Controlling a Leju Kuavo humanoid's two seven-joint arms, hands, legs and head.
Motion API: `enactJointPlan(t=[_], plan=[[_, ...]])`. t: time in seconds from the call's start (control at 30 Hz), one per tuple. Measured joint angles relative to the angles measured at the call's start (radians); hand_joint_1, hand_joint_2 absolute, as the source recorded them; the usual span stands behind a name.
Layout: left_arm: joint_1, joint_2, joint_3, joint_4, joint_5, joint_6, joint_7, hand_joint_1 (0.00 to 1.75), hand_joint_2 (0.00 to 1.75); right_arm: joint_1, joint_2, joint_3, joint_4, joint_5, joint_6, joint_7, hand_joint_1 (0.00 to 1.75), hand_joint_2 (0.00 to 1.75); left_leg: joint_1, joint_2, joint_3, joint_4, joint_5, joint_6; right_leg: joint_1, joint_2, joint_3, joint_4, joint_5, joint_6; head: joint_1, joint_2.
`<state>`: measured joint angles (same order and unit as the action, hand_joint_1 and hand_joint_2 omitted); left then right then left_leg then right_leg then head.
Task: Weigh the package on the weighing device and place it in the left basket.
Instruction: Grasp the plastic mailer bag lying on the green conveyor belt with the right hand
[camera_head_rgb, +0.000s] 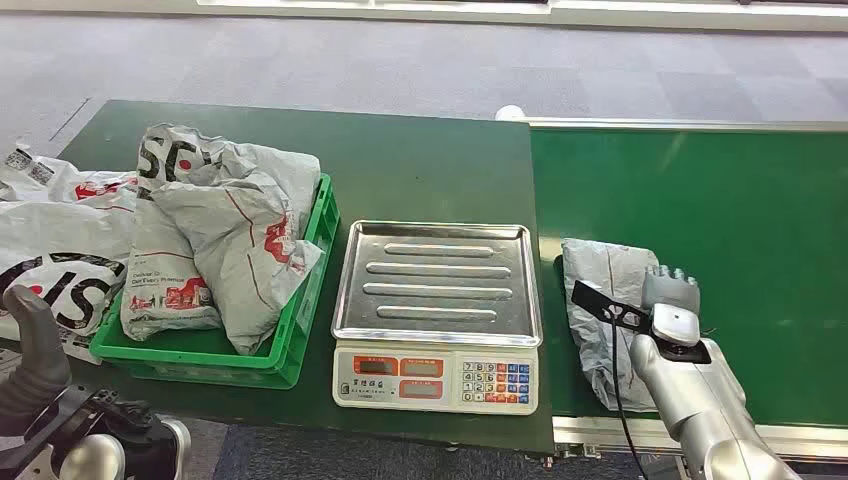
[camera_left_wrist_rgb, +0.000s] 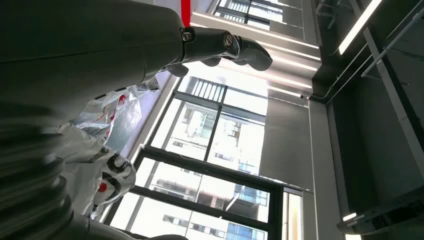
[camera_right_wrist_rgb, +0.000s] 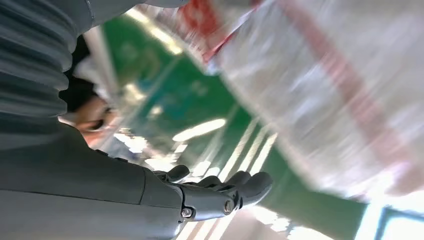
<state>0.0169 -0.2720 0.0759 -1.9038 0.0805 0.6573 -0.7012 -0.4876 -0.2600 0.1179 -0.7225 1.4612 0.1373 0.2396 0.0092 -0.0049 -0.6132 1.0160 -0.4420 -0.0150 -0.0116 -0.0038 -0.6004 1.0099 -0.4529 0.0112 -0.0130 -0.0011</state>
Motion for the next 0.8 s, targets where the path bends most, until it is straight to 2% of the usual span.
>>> enactJointPlan(t=[0.4,0.47,0.67,0.8], plan=[[-0.003,0.0,-0.001,0.017,0.0,-0.001,0.0,0.0,1.75,-0.024,-0.017,0.03,0.043,-0.06,0.018,0.001,0.0,1.75,0.0,0.0,0.0,0.0,0.0,0.0,0.0,0.0,0.0,0.0,0.0,0.0,0.0,0.0],[-0.005,0.0,-0.002,0.023,-0.001,-0.002,0.0,0.0,1.75,-0.019,-0.026,0.033,0.046,-0.094,0.043,-0.036,0.0,1.75,0.0,0.0,0.001,0.0,0.0,0.0,0.0,0.0,0.0,0.0,0.0,0.0,0.0,0.0],[-0.014,0.0,-0.005,0.051,-0.001,-0.002,0.0,0.0,1.75,0.005,-0.067,0.055,0.045,-0.211,0.125,-0.217,0.0,1.75,0.0,0.0,0.001,0.001,0.0,0.0,0.0,0.001,0.0,0.0,0.0,0.0,0.0,0.0],[-0.036,0.002,-0.007,0.072,0.006,-0.008,0.0,0.0,1.75,0.017,-0.107,0.115,0.011,-0.316,0.223,-0.32,0.0,1.75,0.0,0.001,0.002,0.001,0.0,0.0,0.001,0.001,0.001,0.0,0.0,0.0,0.0,0.0]])
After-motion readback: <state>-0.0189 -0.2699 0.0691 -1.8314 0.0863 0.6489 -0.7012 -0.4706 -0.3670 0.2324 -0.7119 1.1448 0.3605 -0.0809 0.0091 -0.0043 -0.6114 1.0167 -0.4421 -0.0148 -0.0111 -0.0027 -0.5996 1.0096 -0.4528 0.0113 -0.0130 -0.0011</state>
